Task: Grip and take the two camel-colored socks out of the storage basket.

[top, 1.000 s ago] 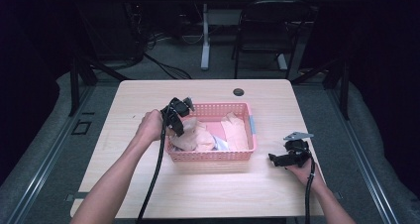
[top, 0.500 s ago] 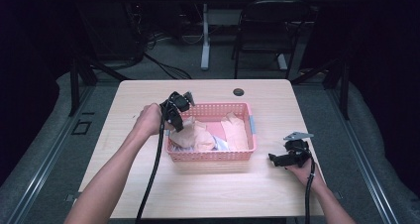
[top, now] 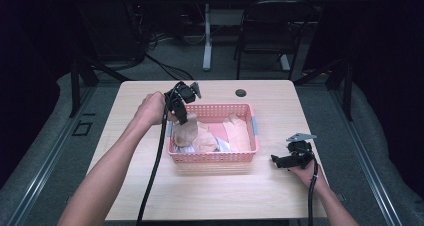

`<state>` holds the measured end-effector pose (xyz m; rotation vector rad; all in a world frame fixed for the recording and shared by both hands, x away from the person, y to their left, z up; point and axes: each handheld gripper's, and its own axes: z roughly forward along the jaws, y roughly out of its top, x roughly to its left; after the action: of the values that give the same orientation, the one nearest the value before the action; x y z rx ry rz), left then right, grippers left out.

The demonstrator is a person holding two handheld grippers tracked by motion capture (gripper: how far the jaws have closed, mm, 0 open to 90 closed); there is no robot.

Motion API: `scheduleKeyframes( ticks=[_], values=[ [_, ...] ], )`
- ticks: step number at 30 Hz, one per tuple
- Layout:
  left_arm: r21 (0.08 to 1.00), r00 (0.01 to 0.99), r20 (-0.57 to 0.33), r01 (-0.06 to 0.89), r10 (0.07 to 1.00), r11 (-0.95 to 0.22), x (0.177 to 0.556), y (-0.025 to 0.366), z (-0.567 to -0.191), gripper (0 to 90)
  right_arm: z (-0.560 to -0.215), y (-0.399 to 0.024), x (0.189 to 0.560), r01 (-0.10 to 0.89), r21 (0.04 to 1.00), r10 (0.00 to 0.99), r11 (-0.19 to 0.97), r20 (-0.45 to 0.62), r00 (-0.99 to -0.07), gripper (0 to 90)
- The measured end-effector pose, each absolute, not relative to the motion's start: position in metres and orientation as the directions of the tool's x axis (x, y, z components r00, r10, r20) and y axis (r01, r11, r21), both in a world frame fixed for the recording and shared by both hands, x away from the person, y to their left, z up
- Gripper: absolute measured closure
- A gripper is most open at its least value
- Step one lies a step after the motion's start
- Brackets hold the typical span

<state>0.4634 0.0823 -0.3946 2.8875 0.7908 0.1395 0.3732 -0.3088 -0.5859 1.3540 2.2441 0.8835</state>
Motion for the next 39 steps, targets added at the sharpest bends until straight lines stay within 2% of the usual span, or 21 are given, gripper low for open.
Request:
scheduleKeyframes(
  ticks=[16, 21, 39],
  values=[
    [0.141, 0.874, 0.091, 0.463, 0.477, -0.875, 0.463, 0.071, -0.351, 85.5, -0.586, -0.309, 0.373, 0.649, 0.681, 0.884, 0.339, 0.005, -0.467, 0.0],
    [0.137, 0.873, 0.096, 0.464, 0.478, -0.875, 0.462, 0.073, -0.348, 85.5, -0.586, -0.309, 0.373, 0.65, 0.681, 0.884, 0.339, 0.005, -0.467, 0.0],
    [0.17, 0.806, 0.093, 0.566, 0.585, -0.807, 0.462, 0.137, -0.337, 85.4, -0.586, -0.309, 0.373, 0.65, 0.68, 0.884, 0.339, 0.005, -0.467, 0.0]
  ],
)
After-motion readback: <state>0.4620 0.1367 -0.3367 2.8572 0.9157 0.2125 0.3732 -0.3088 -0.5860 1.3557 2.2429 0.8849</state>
